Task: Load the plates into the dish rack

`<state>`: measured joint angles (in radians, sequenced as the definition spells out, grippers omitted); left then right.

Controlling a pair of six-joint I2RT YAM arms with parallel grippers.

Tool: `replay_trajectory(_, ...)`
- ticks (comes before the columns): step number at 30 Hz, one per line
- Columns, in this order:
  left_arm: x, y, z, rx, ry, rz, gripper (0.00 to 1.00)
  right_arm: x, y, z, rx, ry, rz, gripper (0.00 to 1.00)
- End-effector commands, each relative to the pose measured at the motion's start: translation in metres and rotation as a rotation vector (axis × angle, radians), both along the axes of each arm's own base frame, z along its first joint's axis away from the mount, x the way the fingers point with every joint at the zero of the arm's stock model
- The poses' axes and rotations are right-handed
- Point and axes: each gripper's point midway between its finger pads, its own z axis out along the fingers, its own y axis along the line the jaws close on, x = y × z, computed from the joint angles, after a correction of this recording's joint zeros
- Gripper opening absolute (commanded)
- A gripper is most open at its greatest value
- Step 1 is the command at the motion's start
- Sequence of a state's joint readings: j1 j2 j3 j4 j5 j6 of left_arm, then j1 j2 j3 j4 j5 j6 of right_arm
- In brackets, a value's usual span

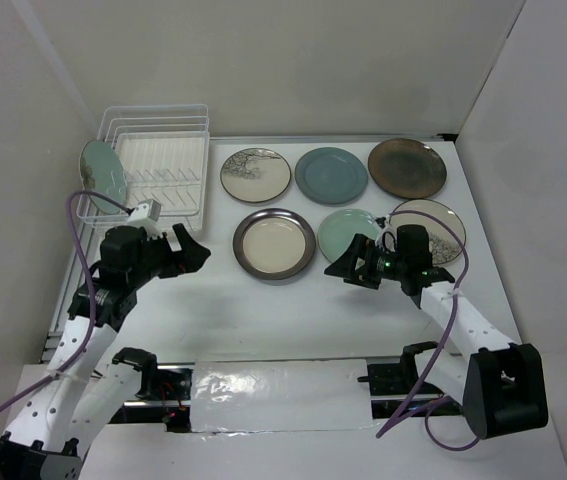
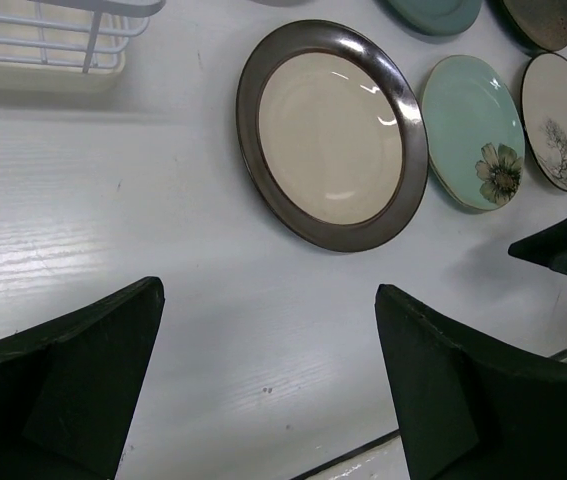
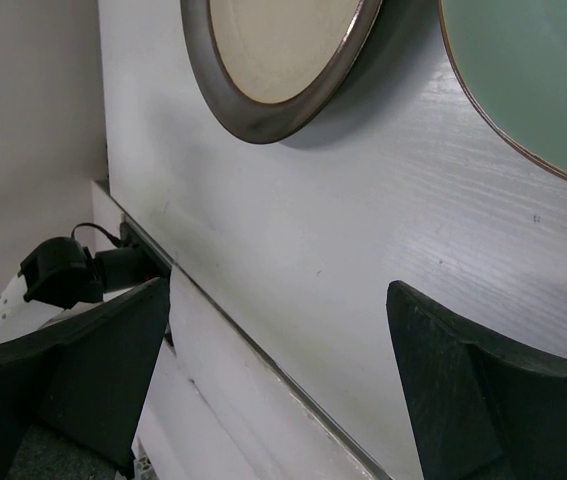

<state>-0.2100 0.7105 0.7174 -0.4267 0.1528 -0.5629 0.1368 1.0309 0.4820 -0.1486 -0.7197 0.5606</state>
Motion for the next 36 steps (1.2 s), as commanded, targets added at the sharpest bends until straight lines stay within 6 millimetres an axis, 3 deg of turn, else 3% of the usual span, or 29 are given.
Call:
replay_trajectory(1, 0.002, -0.0014, 0.0179, -0.001, -0.086, -0.034, 1.0, 0.0107, -0.0017, 0.0068, -0.001, -0.048, -0.014, 0.95)
replay_trajectory(36, -0.0027, 0.002, 0.0156, 0.005, -0.113, -0.05, 0.98, 0.0088, -0.0066, 0.0052, -0.042, -0.075, -0.014, 0.97)
